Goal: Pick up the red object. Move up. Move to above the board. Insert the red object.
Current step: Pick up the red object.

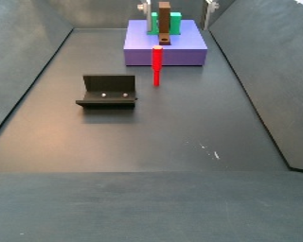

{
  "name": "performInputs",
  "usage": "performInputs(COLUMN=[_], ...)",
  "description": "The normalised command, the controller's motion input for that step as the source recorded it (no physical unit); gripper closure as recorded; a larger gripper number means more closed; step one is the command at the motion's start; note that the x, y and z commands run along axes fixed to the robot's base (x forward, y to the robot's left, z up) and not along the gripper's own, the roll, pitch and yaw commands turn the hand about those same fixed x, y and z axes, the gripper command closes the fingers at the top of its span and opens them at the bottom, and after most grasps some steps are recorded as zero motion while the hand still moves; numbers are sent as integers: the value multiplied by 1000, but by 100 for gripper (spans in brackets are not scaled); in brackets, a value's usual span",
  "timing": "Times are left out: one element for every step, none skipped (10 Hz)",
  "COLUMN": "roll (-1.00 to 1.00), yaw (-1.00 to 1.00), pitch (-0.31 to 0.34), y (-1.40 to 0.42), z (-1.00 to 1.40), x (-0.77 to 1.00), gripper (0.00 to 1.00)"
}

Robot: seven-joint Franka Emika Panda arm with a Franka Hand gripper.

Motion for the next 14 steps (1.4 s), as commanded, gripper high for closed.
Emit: performInputs(roll=[0, 33, 46, 9, 0, 0, -27, -153, -193, -63, 20, 131, 0, 59], yaw=[0, 0, 0, -20, -86, -114, -186, -263, -203, -83, -69, -100, -191, -37], pitch=[-3, -46, -33, -3, -47, -21, -26, -69, -113, -14, 0, -64, -189, -99], y=[-600, -1000, -1000, -1000, -914, -780, -626, -294, 0, 206, 206, 6, 0, -146], z=[-151, -283, -314, -346, -386, -397, -374, -511, -486, -323, -271, -77, 0, -106], x=[151, 246, 297, 400, 380, 497, 540, 500, 166, 0, -123, -426, -523, -151], gripper=[0, 0, 0, 0, 0, 0, 0, 0, 0, 0, 0, 0, 0, 0])
